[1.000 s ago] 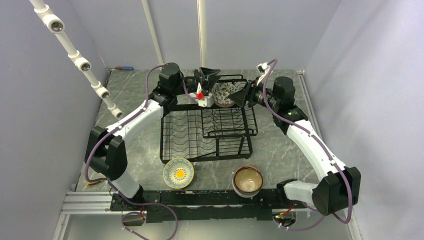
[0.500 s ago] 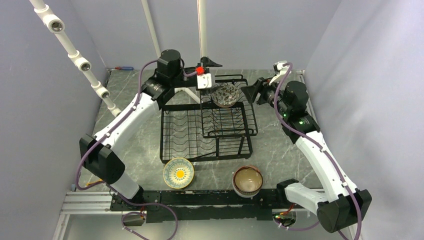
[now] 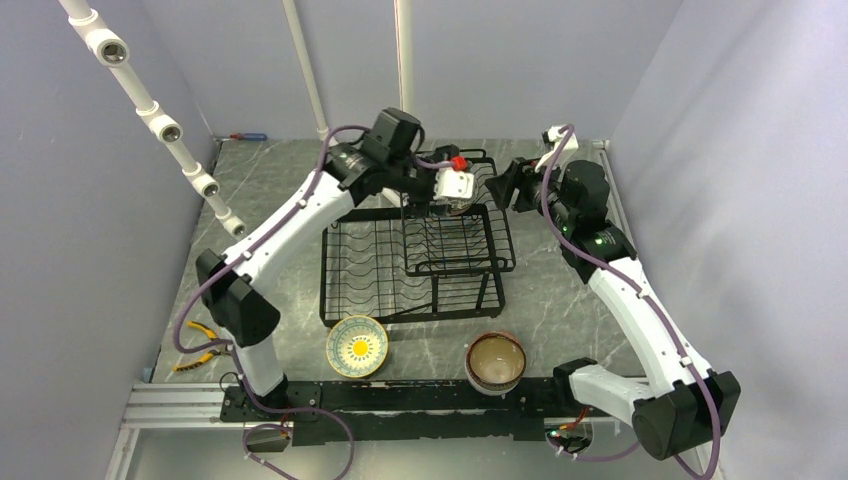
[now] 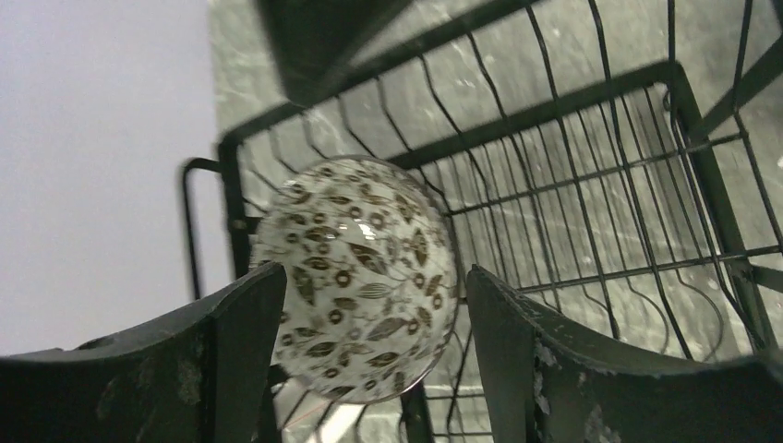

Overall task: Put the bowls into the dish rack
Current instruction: Pick up the bowl from the dish rack, then place the bowl in the dish rack.

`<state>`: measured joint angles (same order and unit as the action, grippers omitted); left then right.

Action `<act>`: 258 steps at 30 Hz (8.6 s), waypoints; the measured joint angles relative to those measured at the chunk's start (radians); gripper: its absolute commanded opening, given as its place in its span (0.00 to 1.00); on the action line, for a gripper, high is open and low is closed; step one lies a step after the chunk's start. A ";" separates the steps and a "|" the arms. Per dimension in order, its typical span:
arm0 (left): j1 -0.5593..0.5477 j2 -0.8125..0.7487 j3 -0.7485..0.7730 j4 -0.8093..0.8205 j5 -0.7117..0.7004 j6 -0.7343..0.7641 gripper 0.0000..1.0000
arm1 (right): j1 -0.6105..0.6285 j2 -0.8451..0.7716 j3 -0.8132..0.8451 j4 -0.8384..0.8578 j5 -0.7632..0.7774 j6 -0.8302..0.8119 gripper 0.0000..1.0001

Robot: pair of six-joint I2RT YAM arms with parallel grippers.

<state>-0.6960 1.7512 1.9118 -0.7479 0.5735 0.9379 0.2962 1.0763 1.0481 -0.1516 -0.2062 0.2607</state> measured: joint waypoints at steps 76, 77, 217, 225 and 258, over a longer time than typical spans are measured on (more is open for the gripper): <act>-0.098 -0.330 -0.639 0.723 -0.200 0.023 0.74 | 0.040 0.262 0.183 0.121 -0.342 0.366 0.00; -0.098 -0.330 -0.640 0.728 -0.205 0.015 0.75 | 0.040 0.263 0.196 0.098 -0.325 0.348 0.00; 0.191 -0.726 -0.919 0.448 -0.678 -0.800 0.91 | 0.510 0.641 0.752 -0.546 0.641 -0.178 0.92; 0.191 -0.726 -0.919 0.447 -0.678 -0.801 0.92 | 0.497 0.638 0.749 -0.520 0.593 -0.166 0.95; 0.191 -0.808 -1.001 -0.212 -0.590 -1.574 0.87 | 0.103 0.221 0.230 -0.109 -0.171 0.056 0.99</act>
<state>-0.5053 0.9436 0.9104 -0.9604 -0.0162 -0.6361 0.3988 1.2972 1.2781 -0.2604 -0.3775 0.3164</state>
